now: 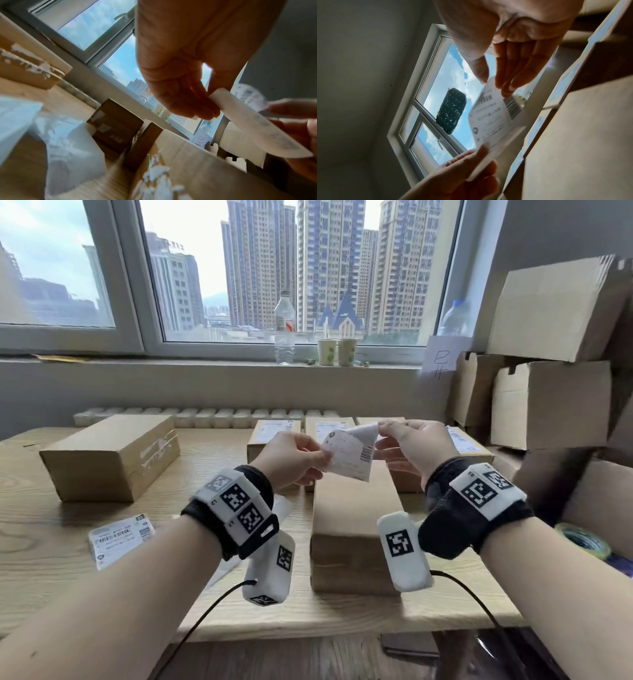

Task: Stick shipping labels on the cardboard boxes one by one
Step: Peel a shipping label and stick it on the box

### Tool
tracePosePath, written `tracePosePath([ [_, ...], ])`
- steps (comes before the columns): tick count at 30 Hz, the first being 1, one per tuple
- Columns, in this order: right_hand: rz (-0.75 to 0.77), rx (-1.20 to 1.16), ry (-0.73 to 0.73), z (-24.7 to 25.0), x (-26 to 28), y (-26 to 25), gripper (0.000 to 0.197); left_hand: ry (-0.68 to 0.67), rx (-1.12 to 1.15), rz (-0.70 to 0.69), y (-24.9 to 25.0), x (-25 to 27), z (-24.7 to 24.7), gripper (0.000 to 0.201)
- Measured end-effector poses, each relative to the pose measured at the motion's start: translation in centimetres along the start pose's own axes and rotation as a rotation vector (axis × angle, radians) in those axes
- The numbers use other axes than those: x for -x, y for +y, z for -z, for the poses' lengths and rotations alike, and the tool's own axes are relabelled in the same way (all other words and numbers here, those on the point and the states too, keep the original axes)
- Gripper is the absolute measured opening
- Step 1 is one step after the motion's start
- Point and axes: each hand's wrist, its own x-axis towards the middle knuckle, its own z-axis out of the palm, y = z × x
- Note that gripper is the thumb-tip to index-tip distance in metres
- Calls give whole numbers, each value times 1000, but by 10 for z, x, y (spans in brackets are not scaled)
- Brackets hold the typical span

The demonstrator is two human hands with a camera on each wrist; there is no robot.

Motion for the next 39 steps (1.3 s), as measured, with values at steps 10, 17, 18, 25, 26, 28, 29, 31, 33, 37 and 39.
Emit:
tracePosePath([
  [10,-110,125,-98,31,13,12,63,-51,251,97,-1,2,-17,9],
  [17,-91,297,-249,24,22,17,12,-82,103,81,-3,10,-14,16],
  [18,-107,318,-272,25,22,16,11,-84,58,77,-4,11,-12,16],
  [25,-140,414,-343,25,26,14,21,-165,-117,54,-7,20,-4,23],
  [26,-140,431,-343,26,26,14,23,-167,-129,51,-8,20,-5,27],
  [28,-135,458,-343,26,27,15,25,-161,-146,47,-10,21,-5,36],
  [29,-132,463,-343,26,27,16,27,-161,-152,45,-10,22,-6,38],
  [31,-125,471,-344,25,29,17,28,-161,-165,40,-11,22,-7,41],
  [33,-124,475,-347,25,29,18,29,-162,-181,37,-11,21,-7,42],
  [37,-124,491,-341,23,30,17,32,-182,-194,51,-11,19,-6,42],
  [39,-121,500,-345,23,31,18,30,-190,-204,50,-11,18,-6,43],
])
